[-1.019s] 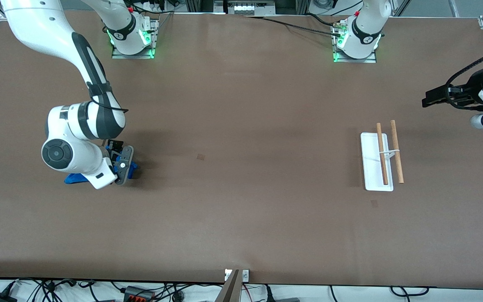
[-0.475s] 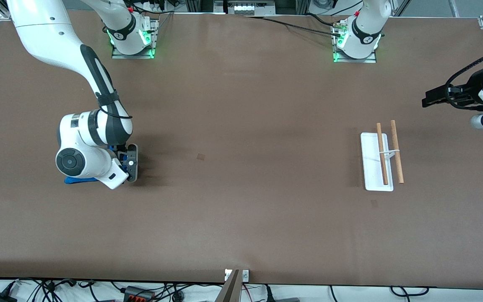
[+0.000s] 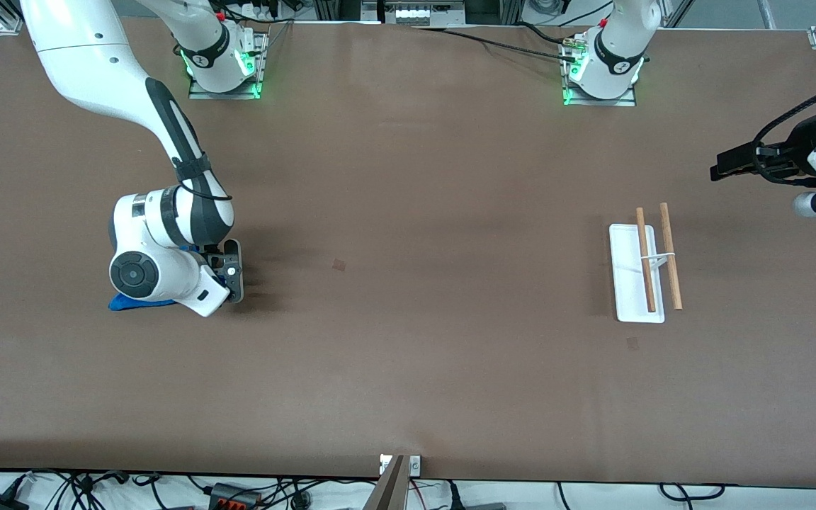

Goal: Pass towel and hang on rack
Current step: 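Close the right gripper on the blue towel's corner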

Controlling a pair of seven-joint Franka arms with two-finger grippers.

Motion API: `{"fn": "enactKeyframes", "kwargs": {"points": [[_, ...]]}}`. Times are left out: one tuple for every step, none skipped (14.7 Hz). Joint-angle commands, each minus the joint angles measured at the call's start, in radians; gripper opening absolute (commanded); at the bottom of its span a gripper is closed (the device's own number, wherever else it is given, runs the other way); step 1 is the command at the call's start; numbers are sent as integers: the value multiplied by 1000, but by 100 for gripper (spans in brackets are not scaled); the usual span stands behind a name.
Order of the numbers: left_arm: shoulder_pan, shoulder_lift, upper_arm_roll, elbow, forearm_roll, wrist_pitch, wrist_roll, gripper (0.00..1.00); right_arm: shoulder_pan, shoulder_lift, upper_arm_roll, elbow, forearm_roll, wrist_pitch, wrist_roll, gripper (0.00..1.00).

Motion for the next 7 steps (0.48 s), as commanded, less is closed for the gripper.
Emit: {"fn": "enactKeyframes", "kwargs": {"points": [[1, 12, 0, 29, -13, -21, 13, 100, 3, 10, -6, 13, 0, -3, -30, 69], [1, 12, 0, 29, -13, -22, 13, 100, 3, 10, -6, 12, 2, 0, -30, 66], [1, 12, 0, 29, -13, -21, 13, 100, 1, 11, -6, 12, 2, 0, -30, 57], [1, 12, 0, 29, -13, -21, 13, 100, 1, 16, -6, 12, 2, 0, -30, 46], [1, 12, 0, 29, -13, -22, 13, 100, 1, 17, -6, 12, 0, -3, -30, 35], [1, 12, 0, 29, -13, -22, 13, 100, 1, 17, -8, 12, 0, 0, -30, 26], [1, 12, 0, 29, -13, -21, 13, 100, 0, 19, -6, 12, 0, 2, -30, 17]]}}
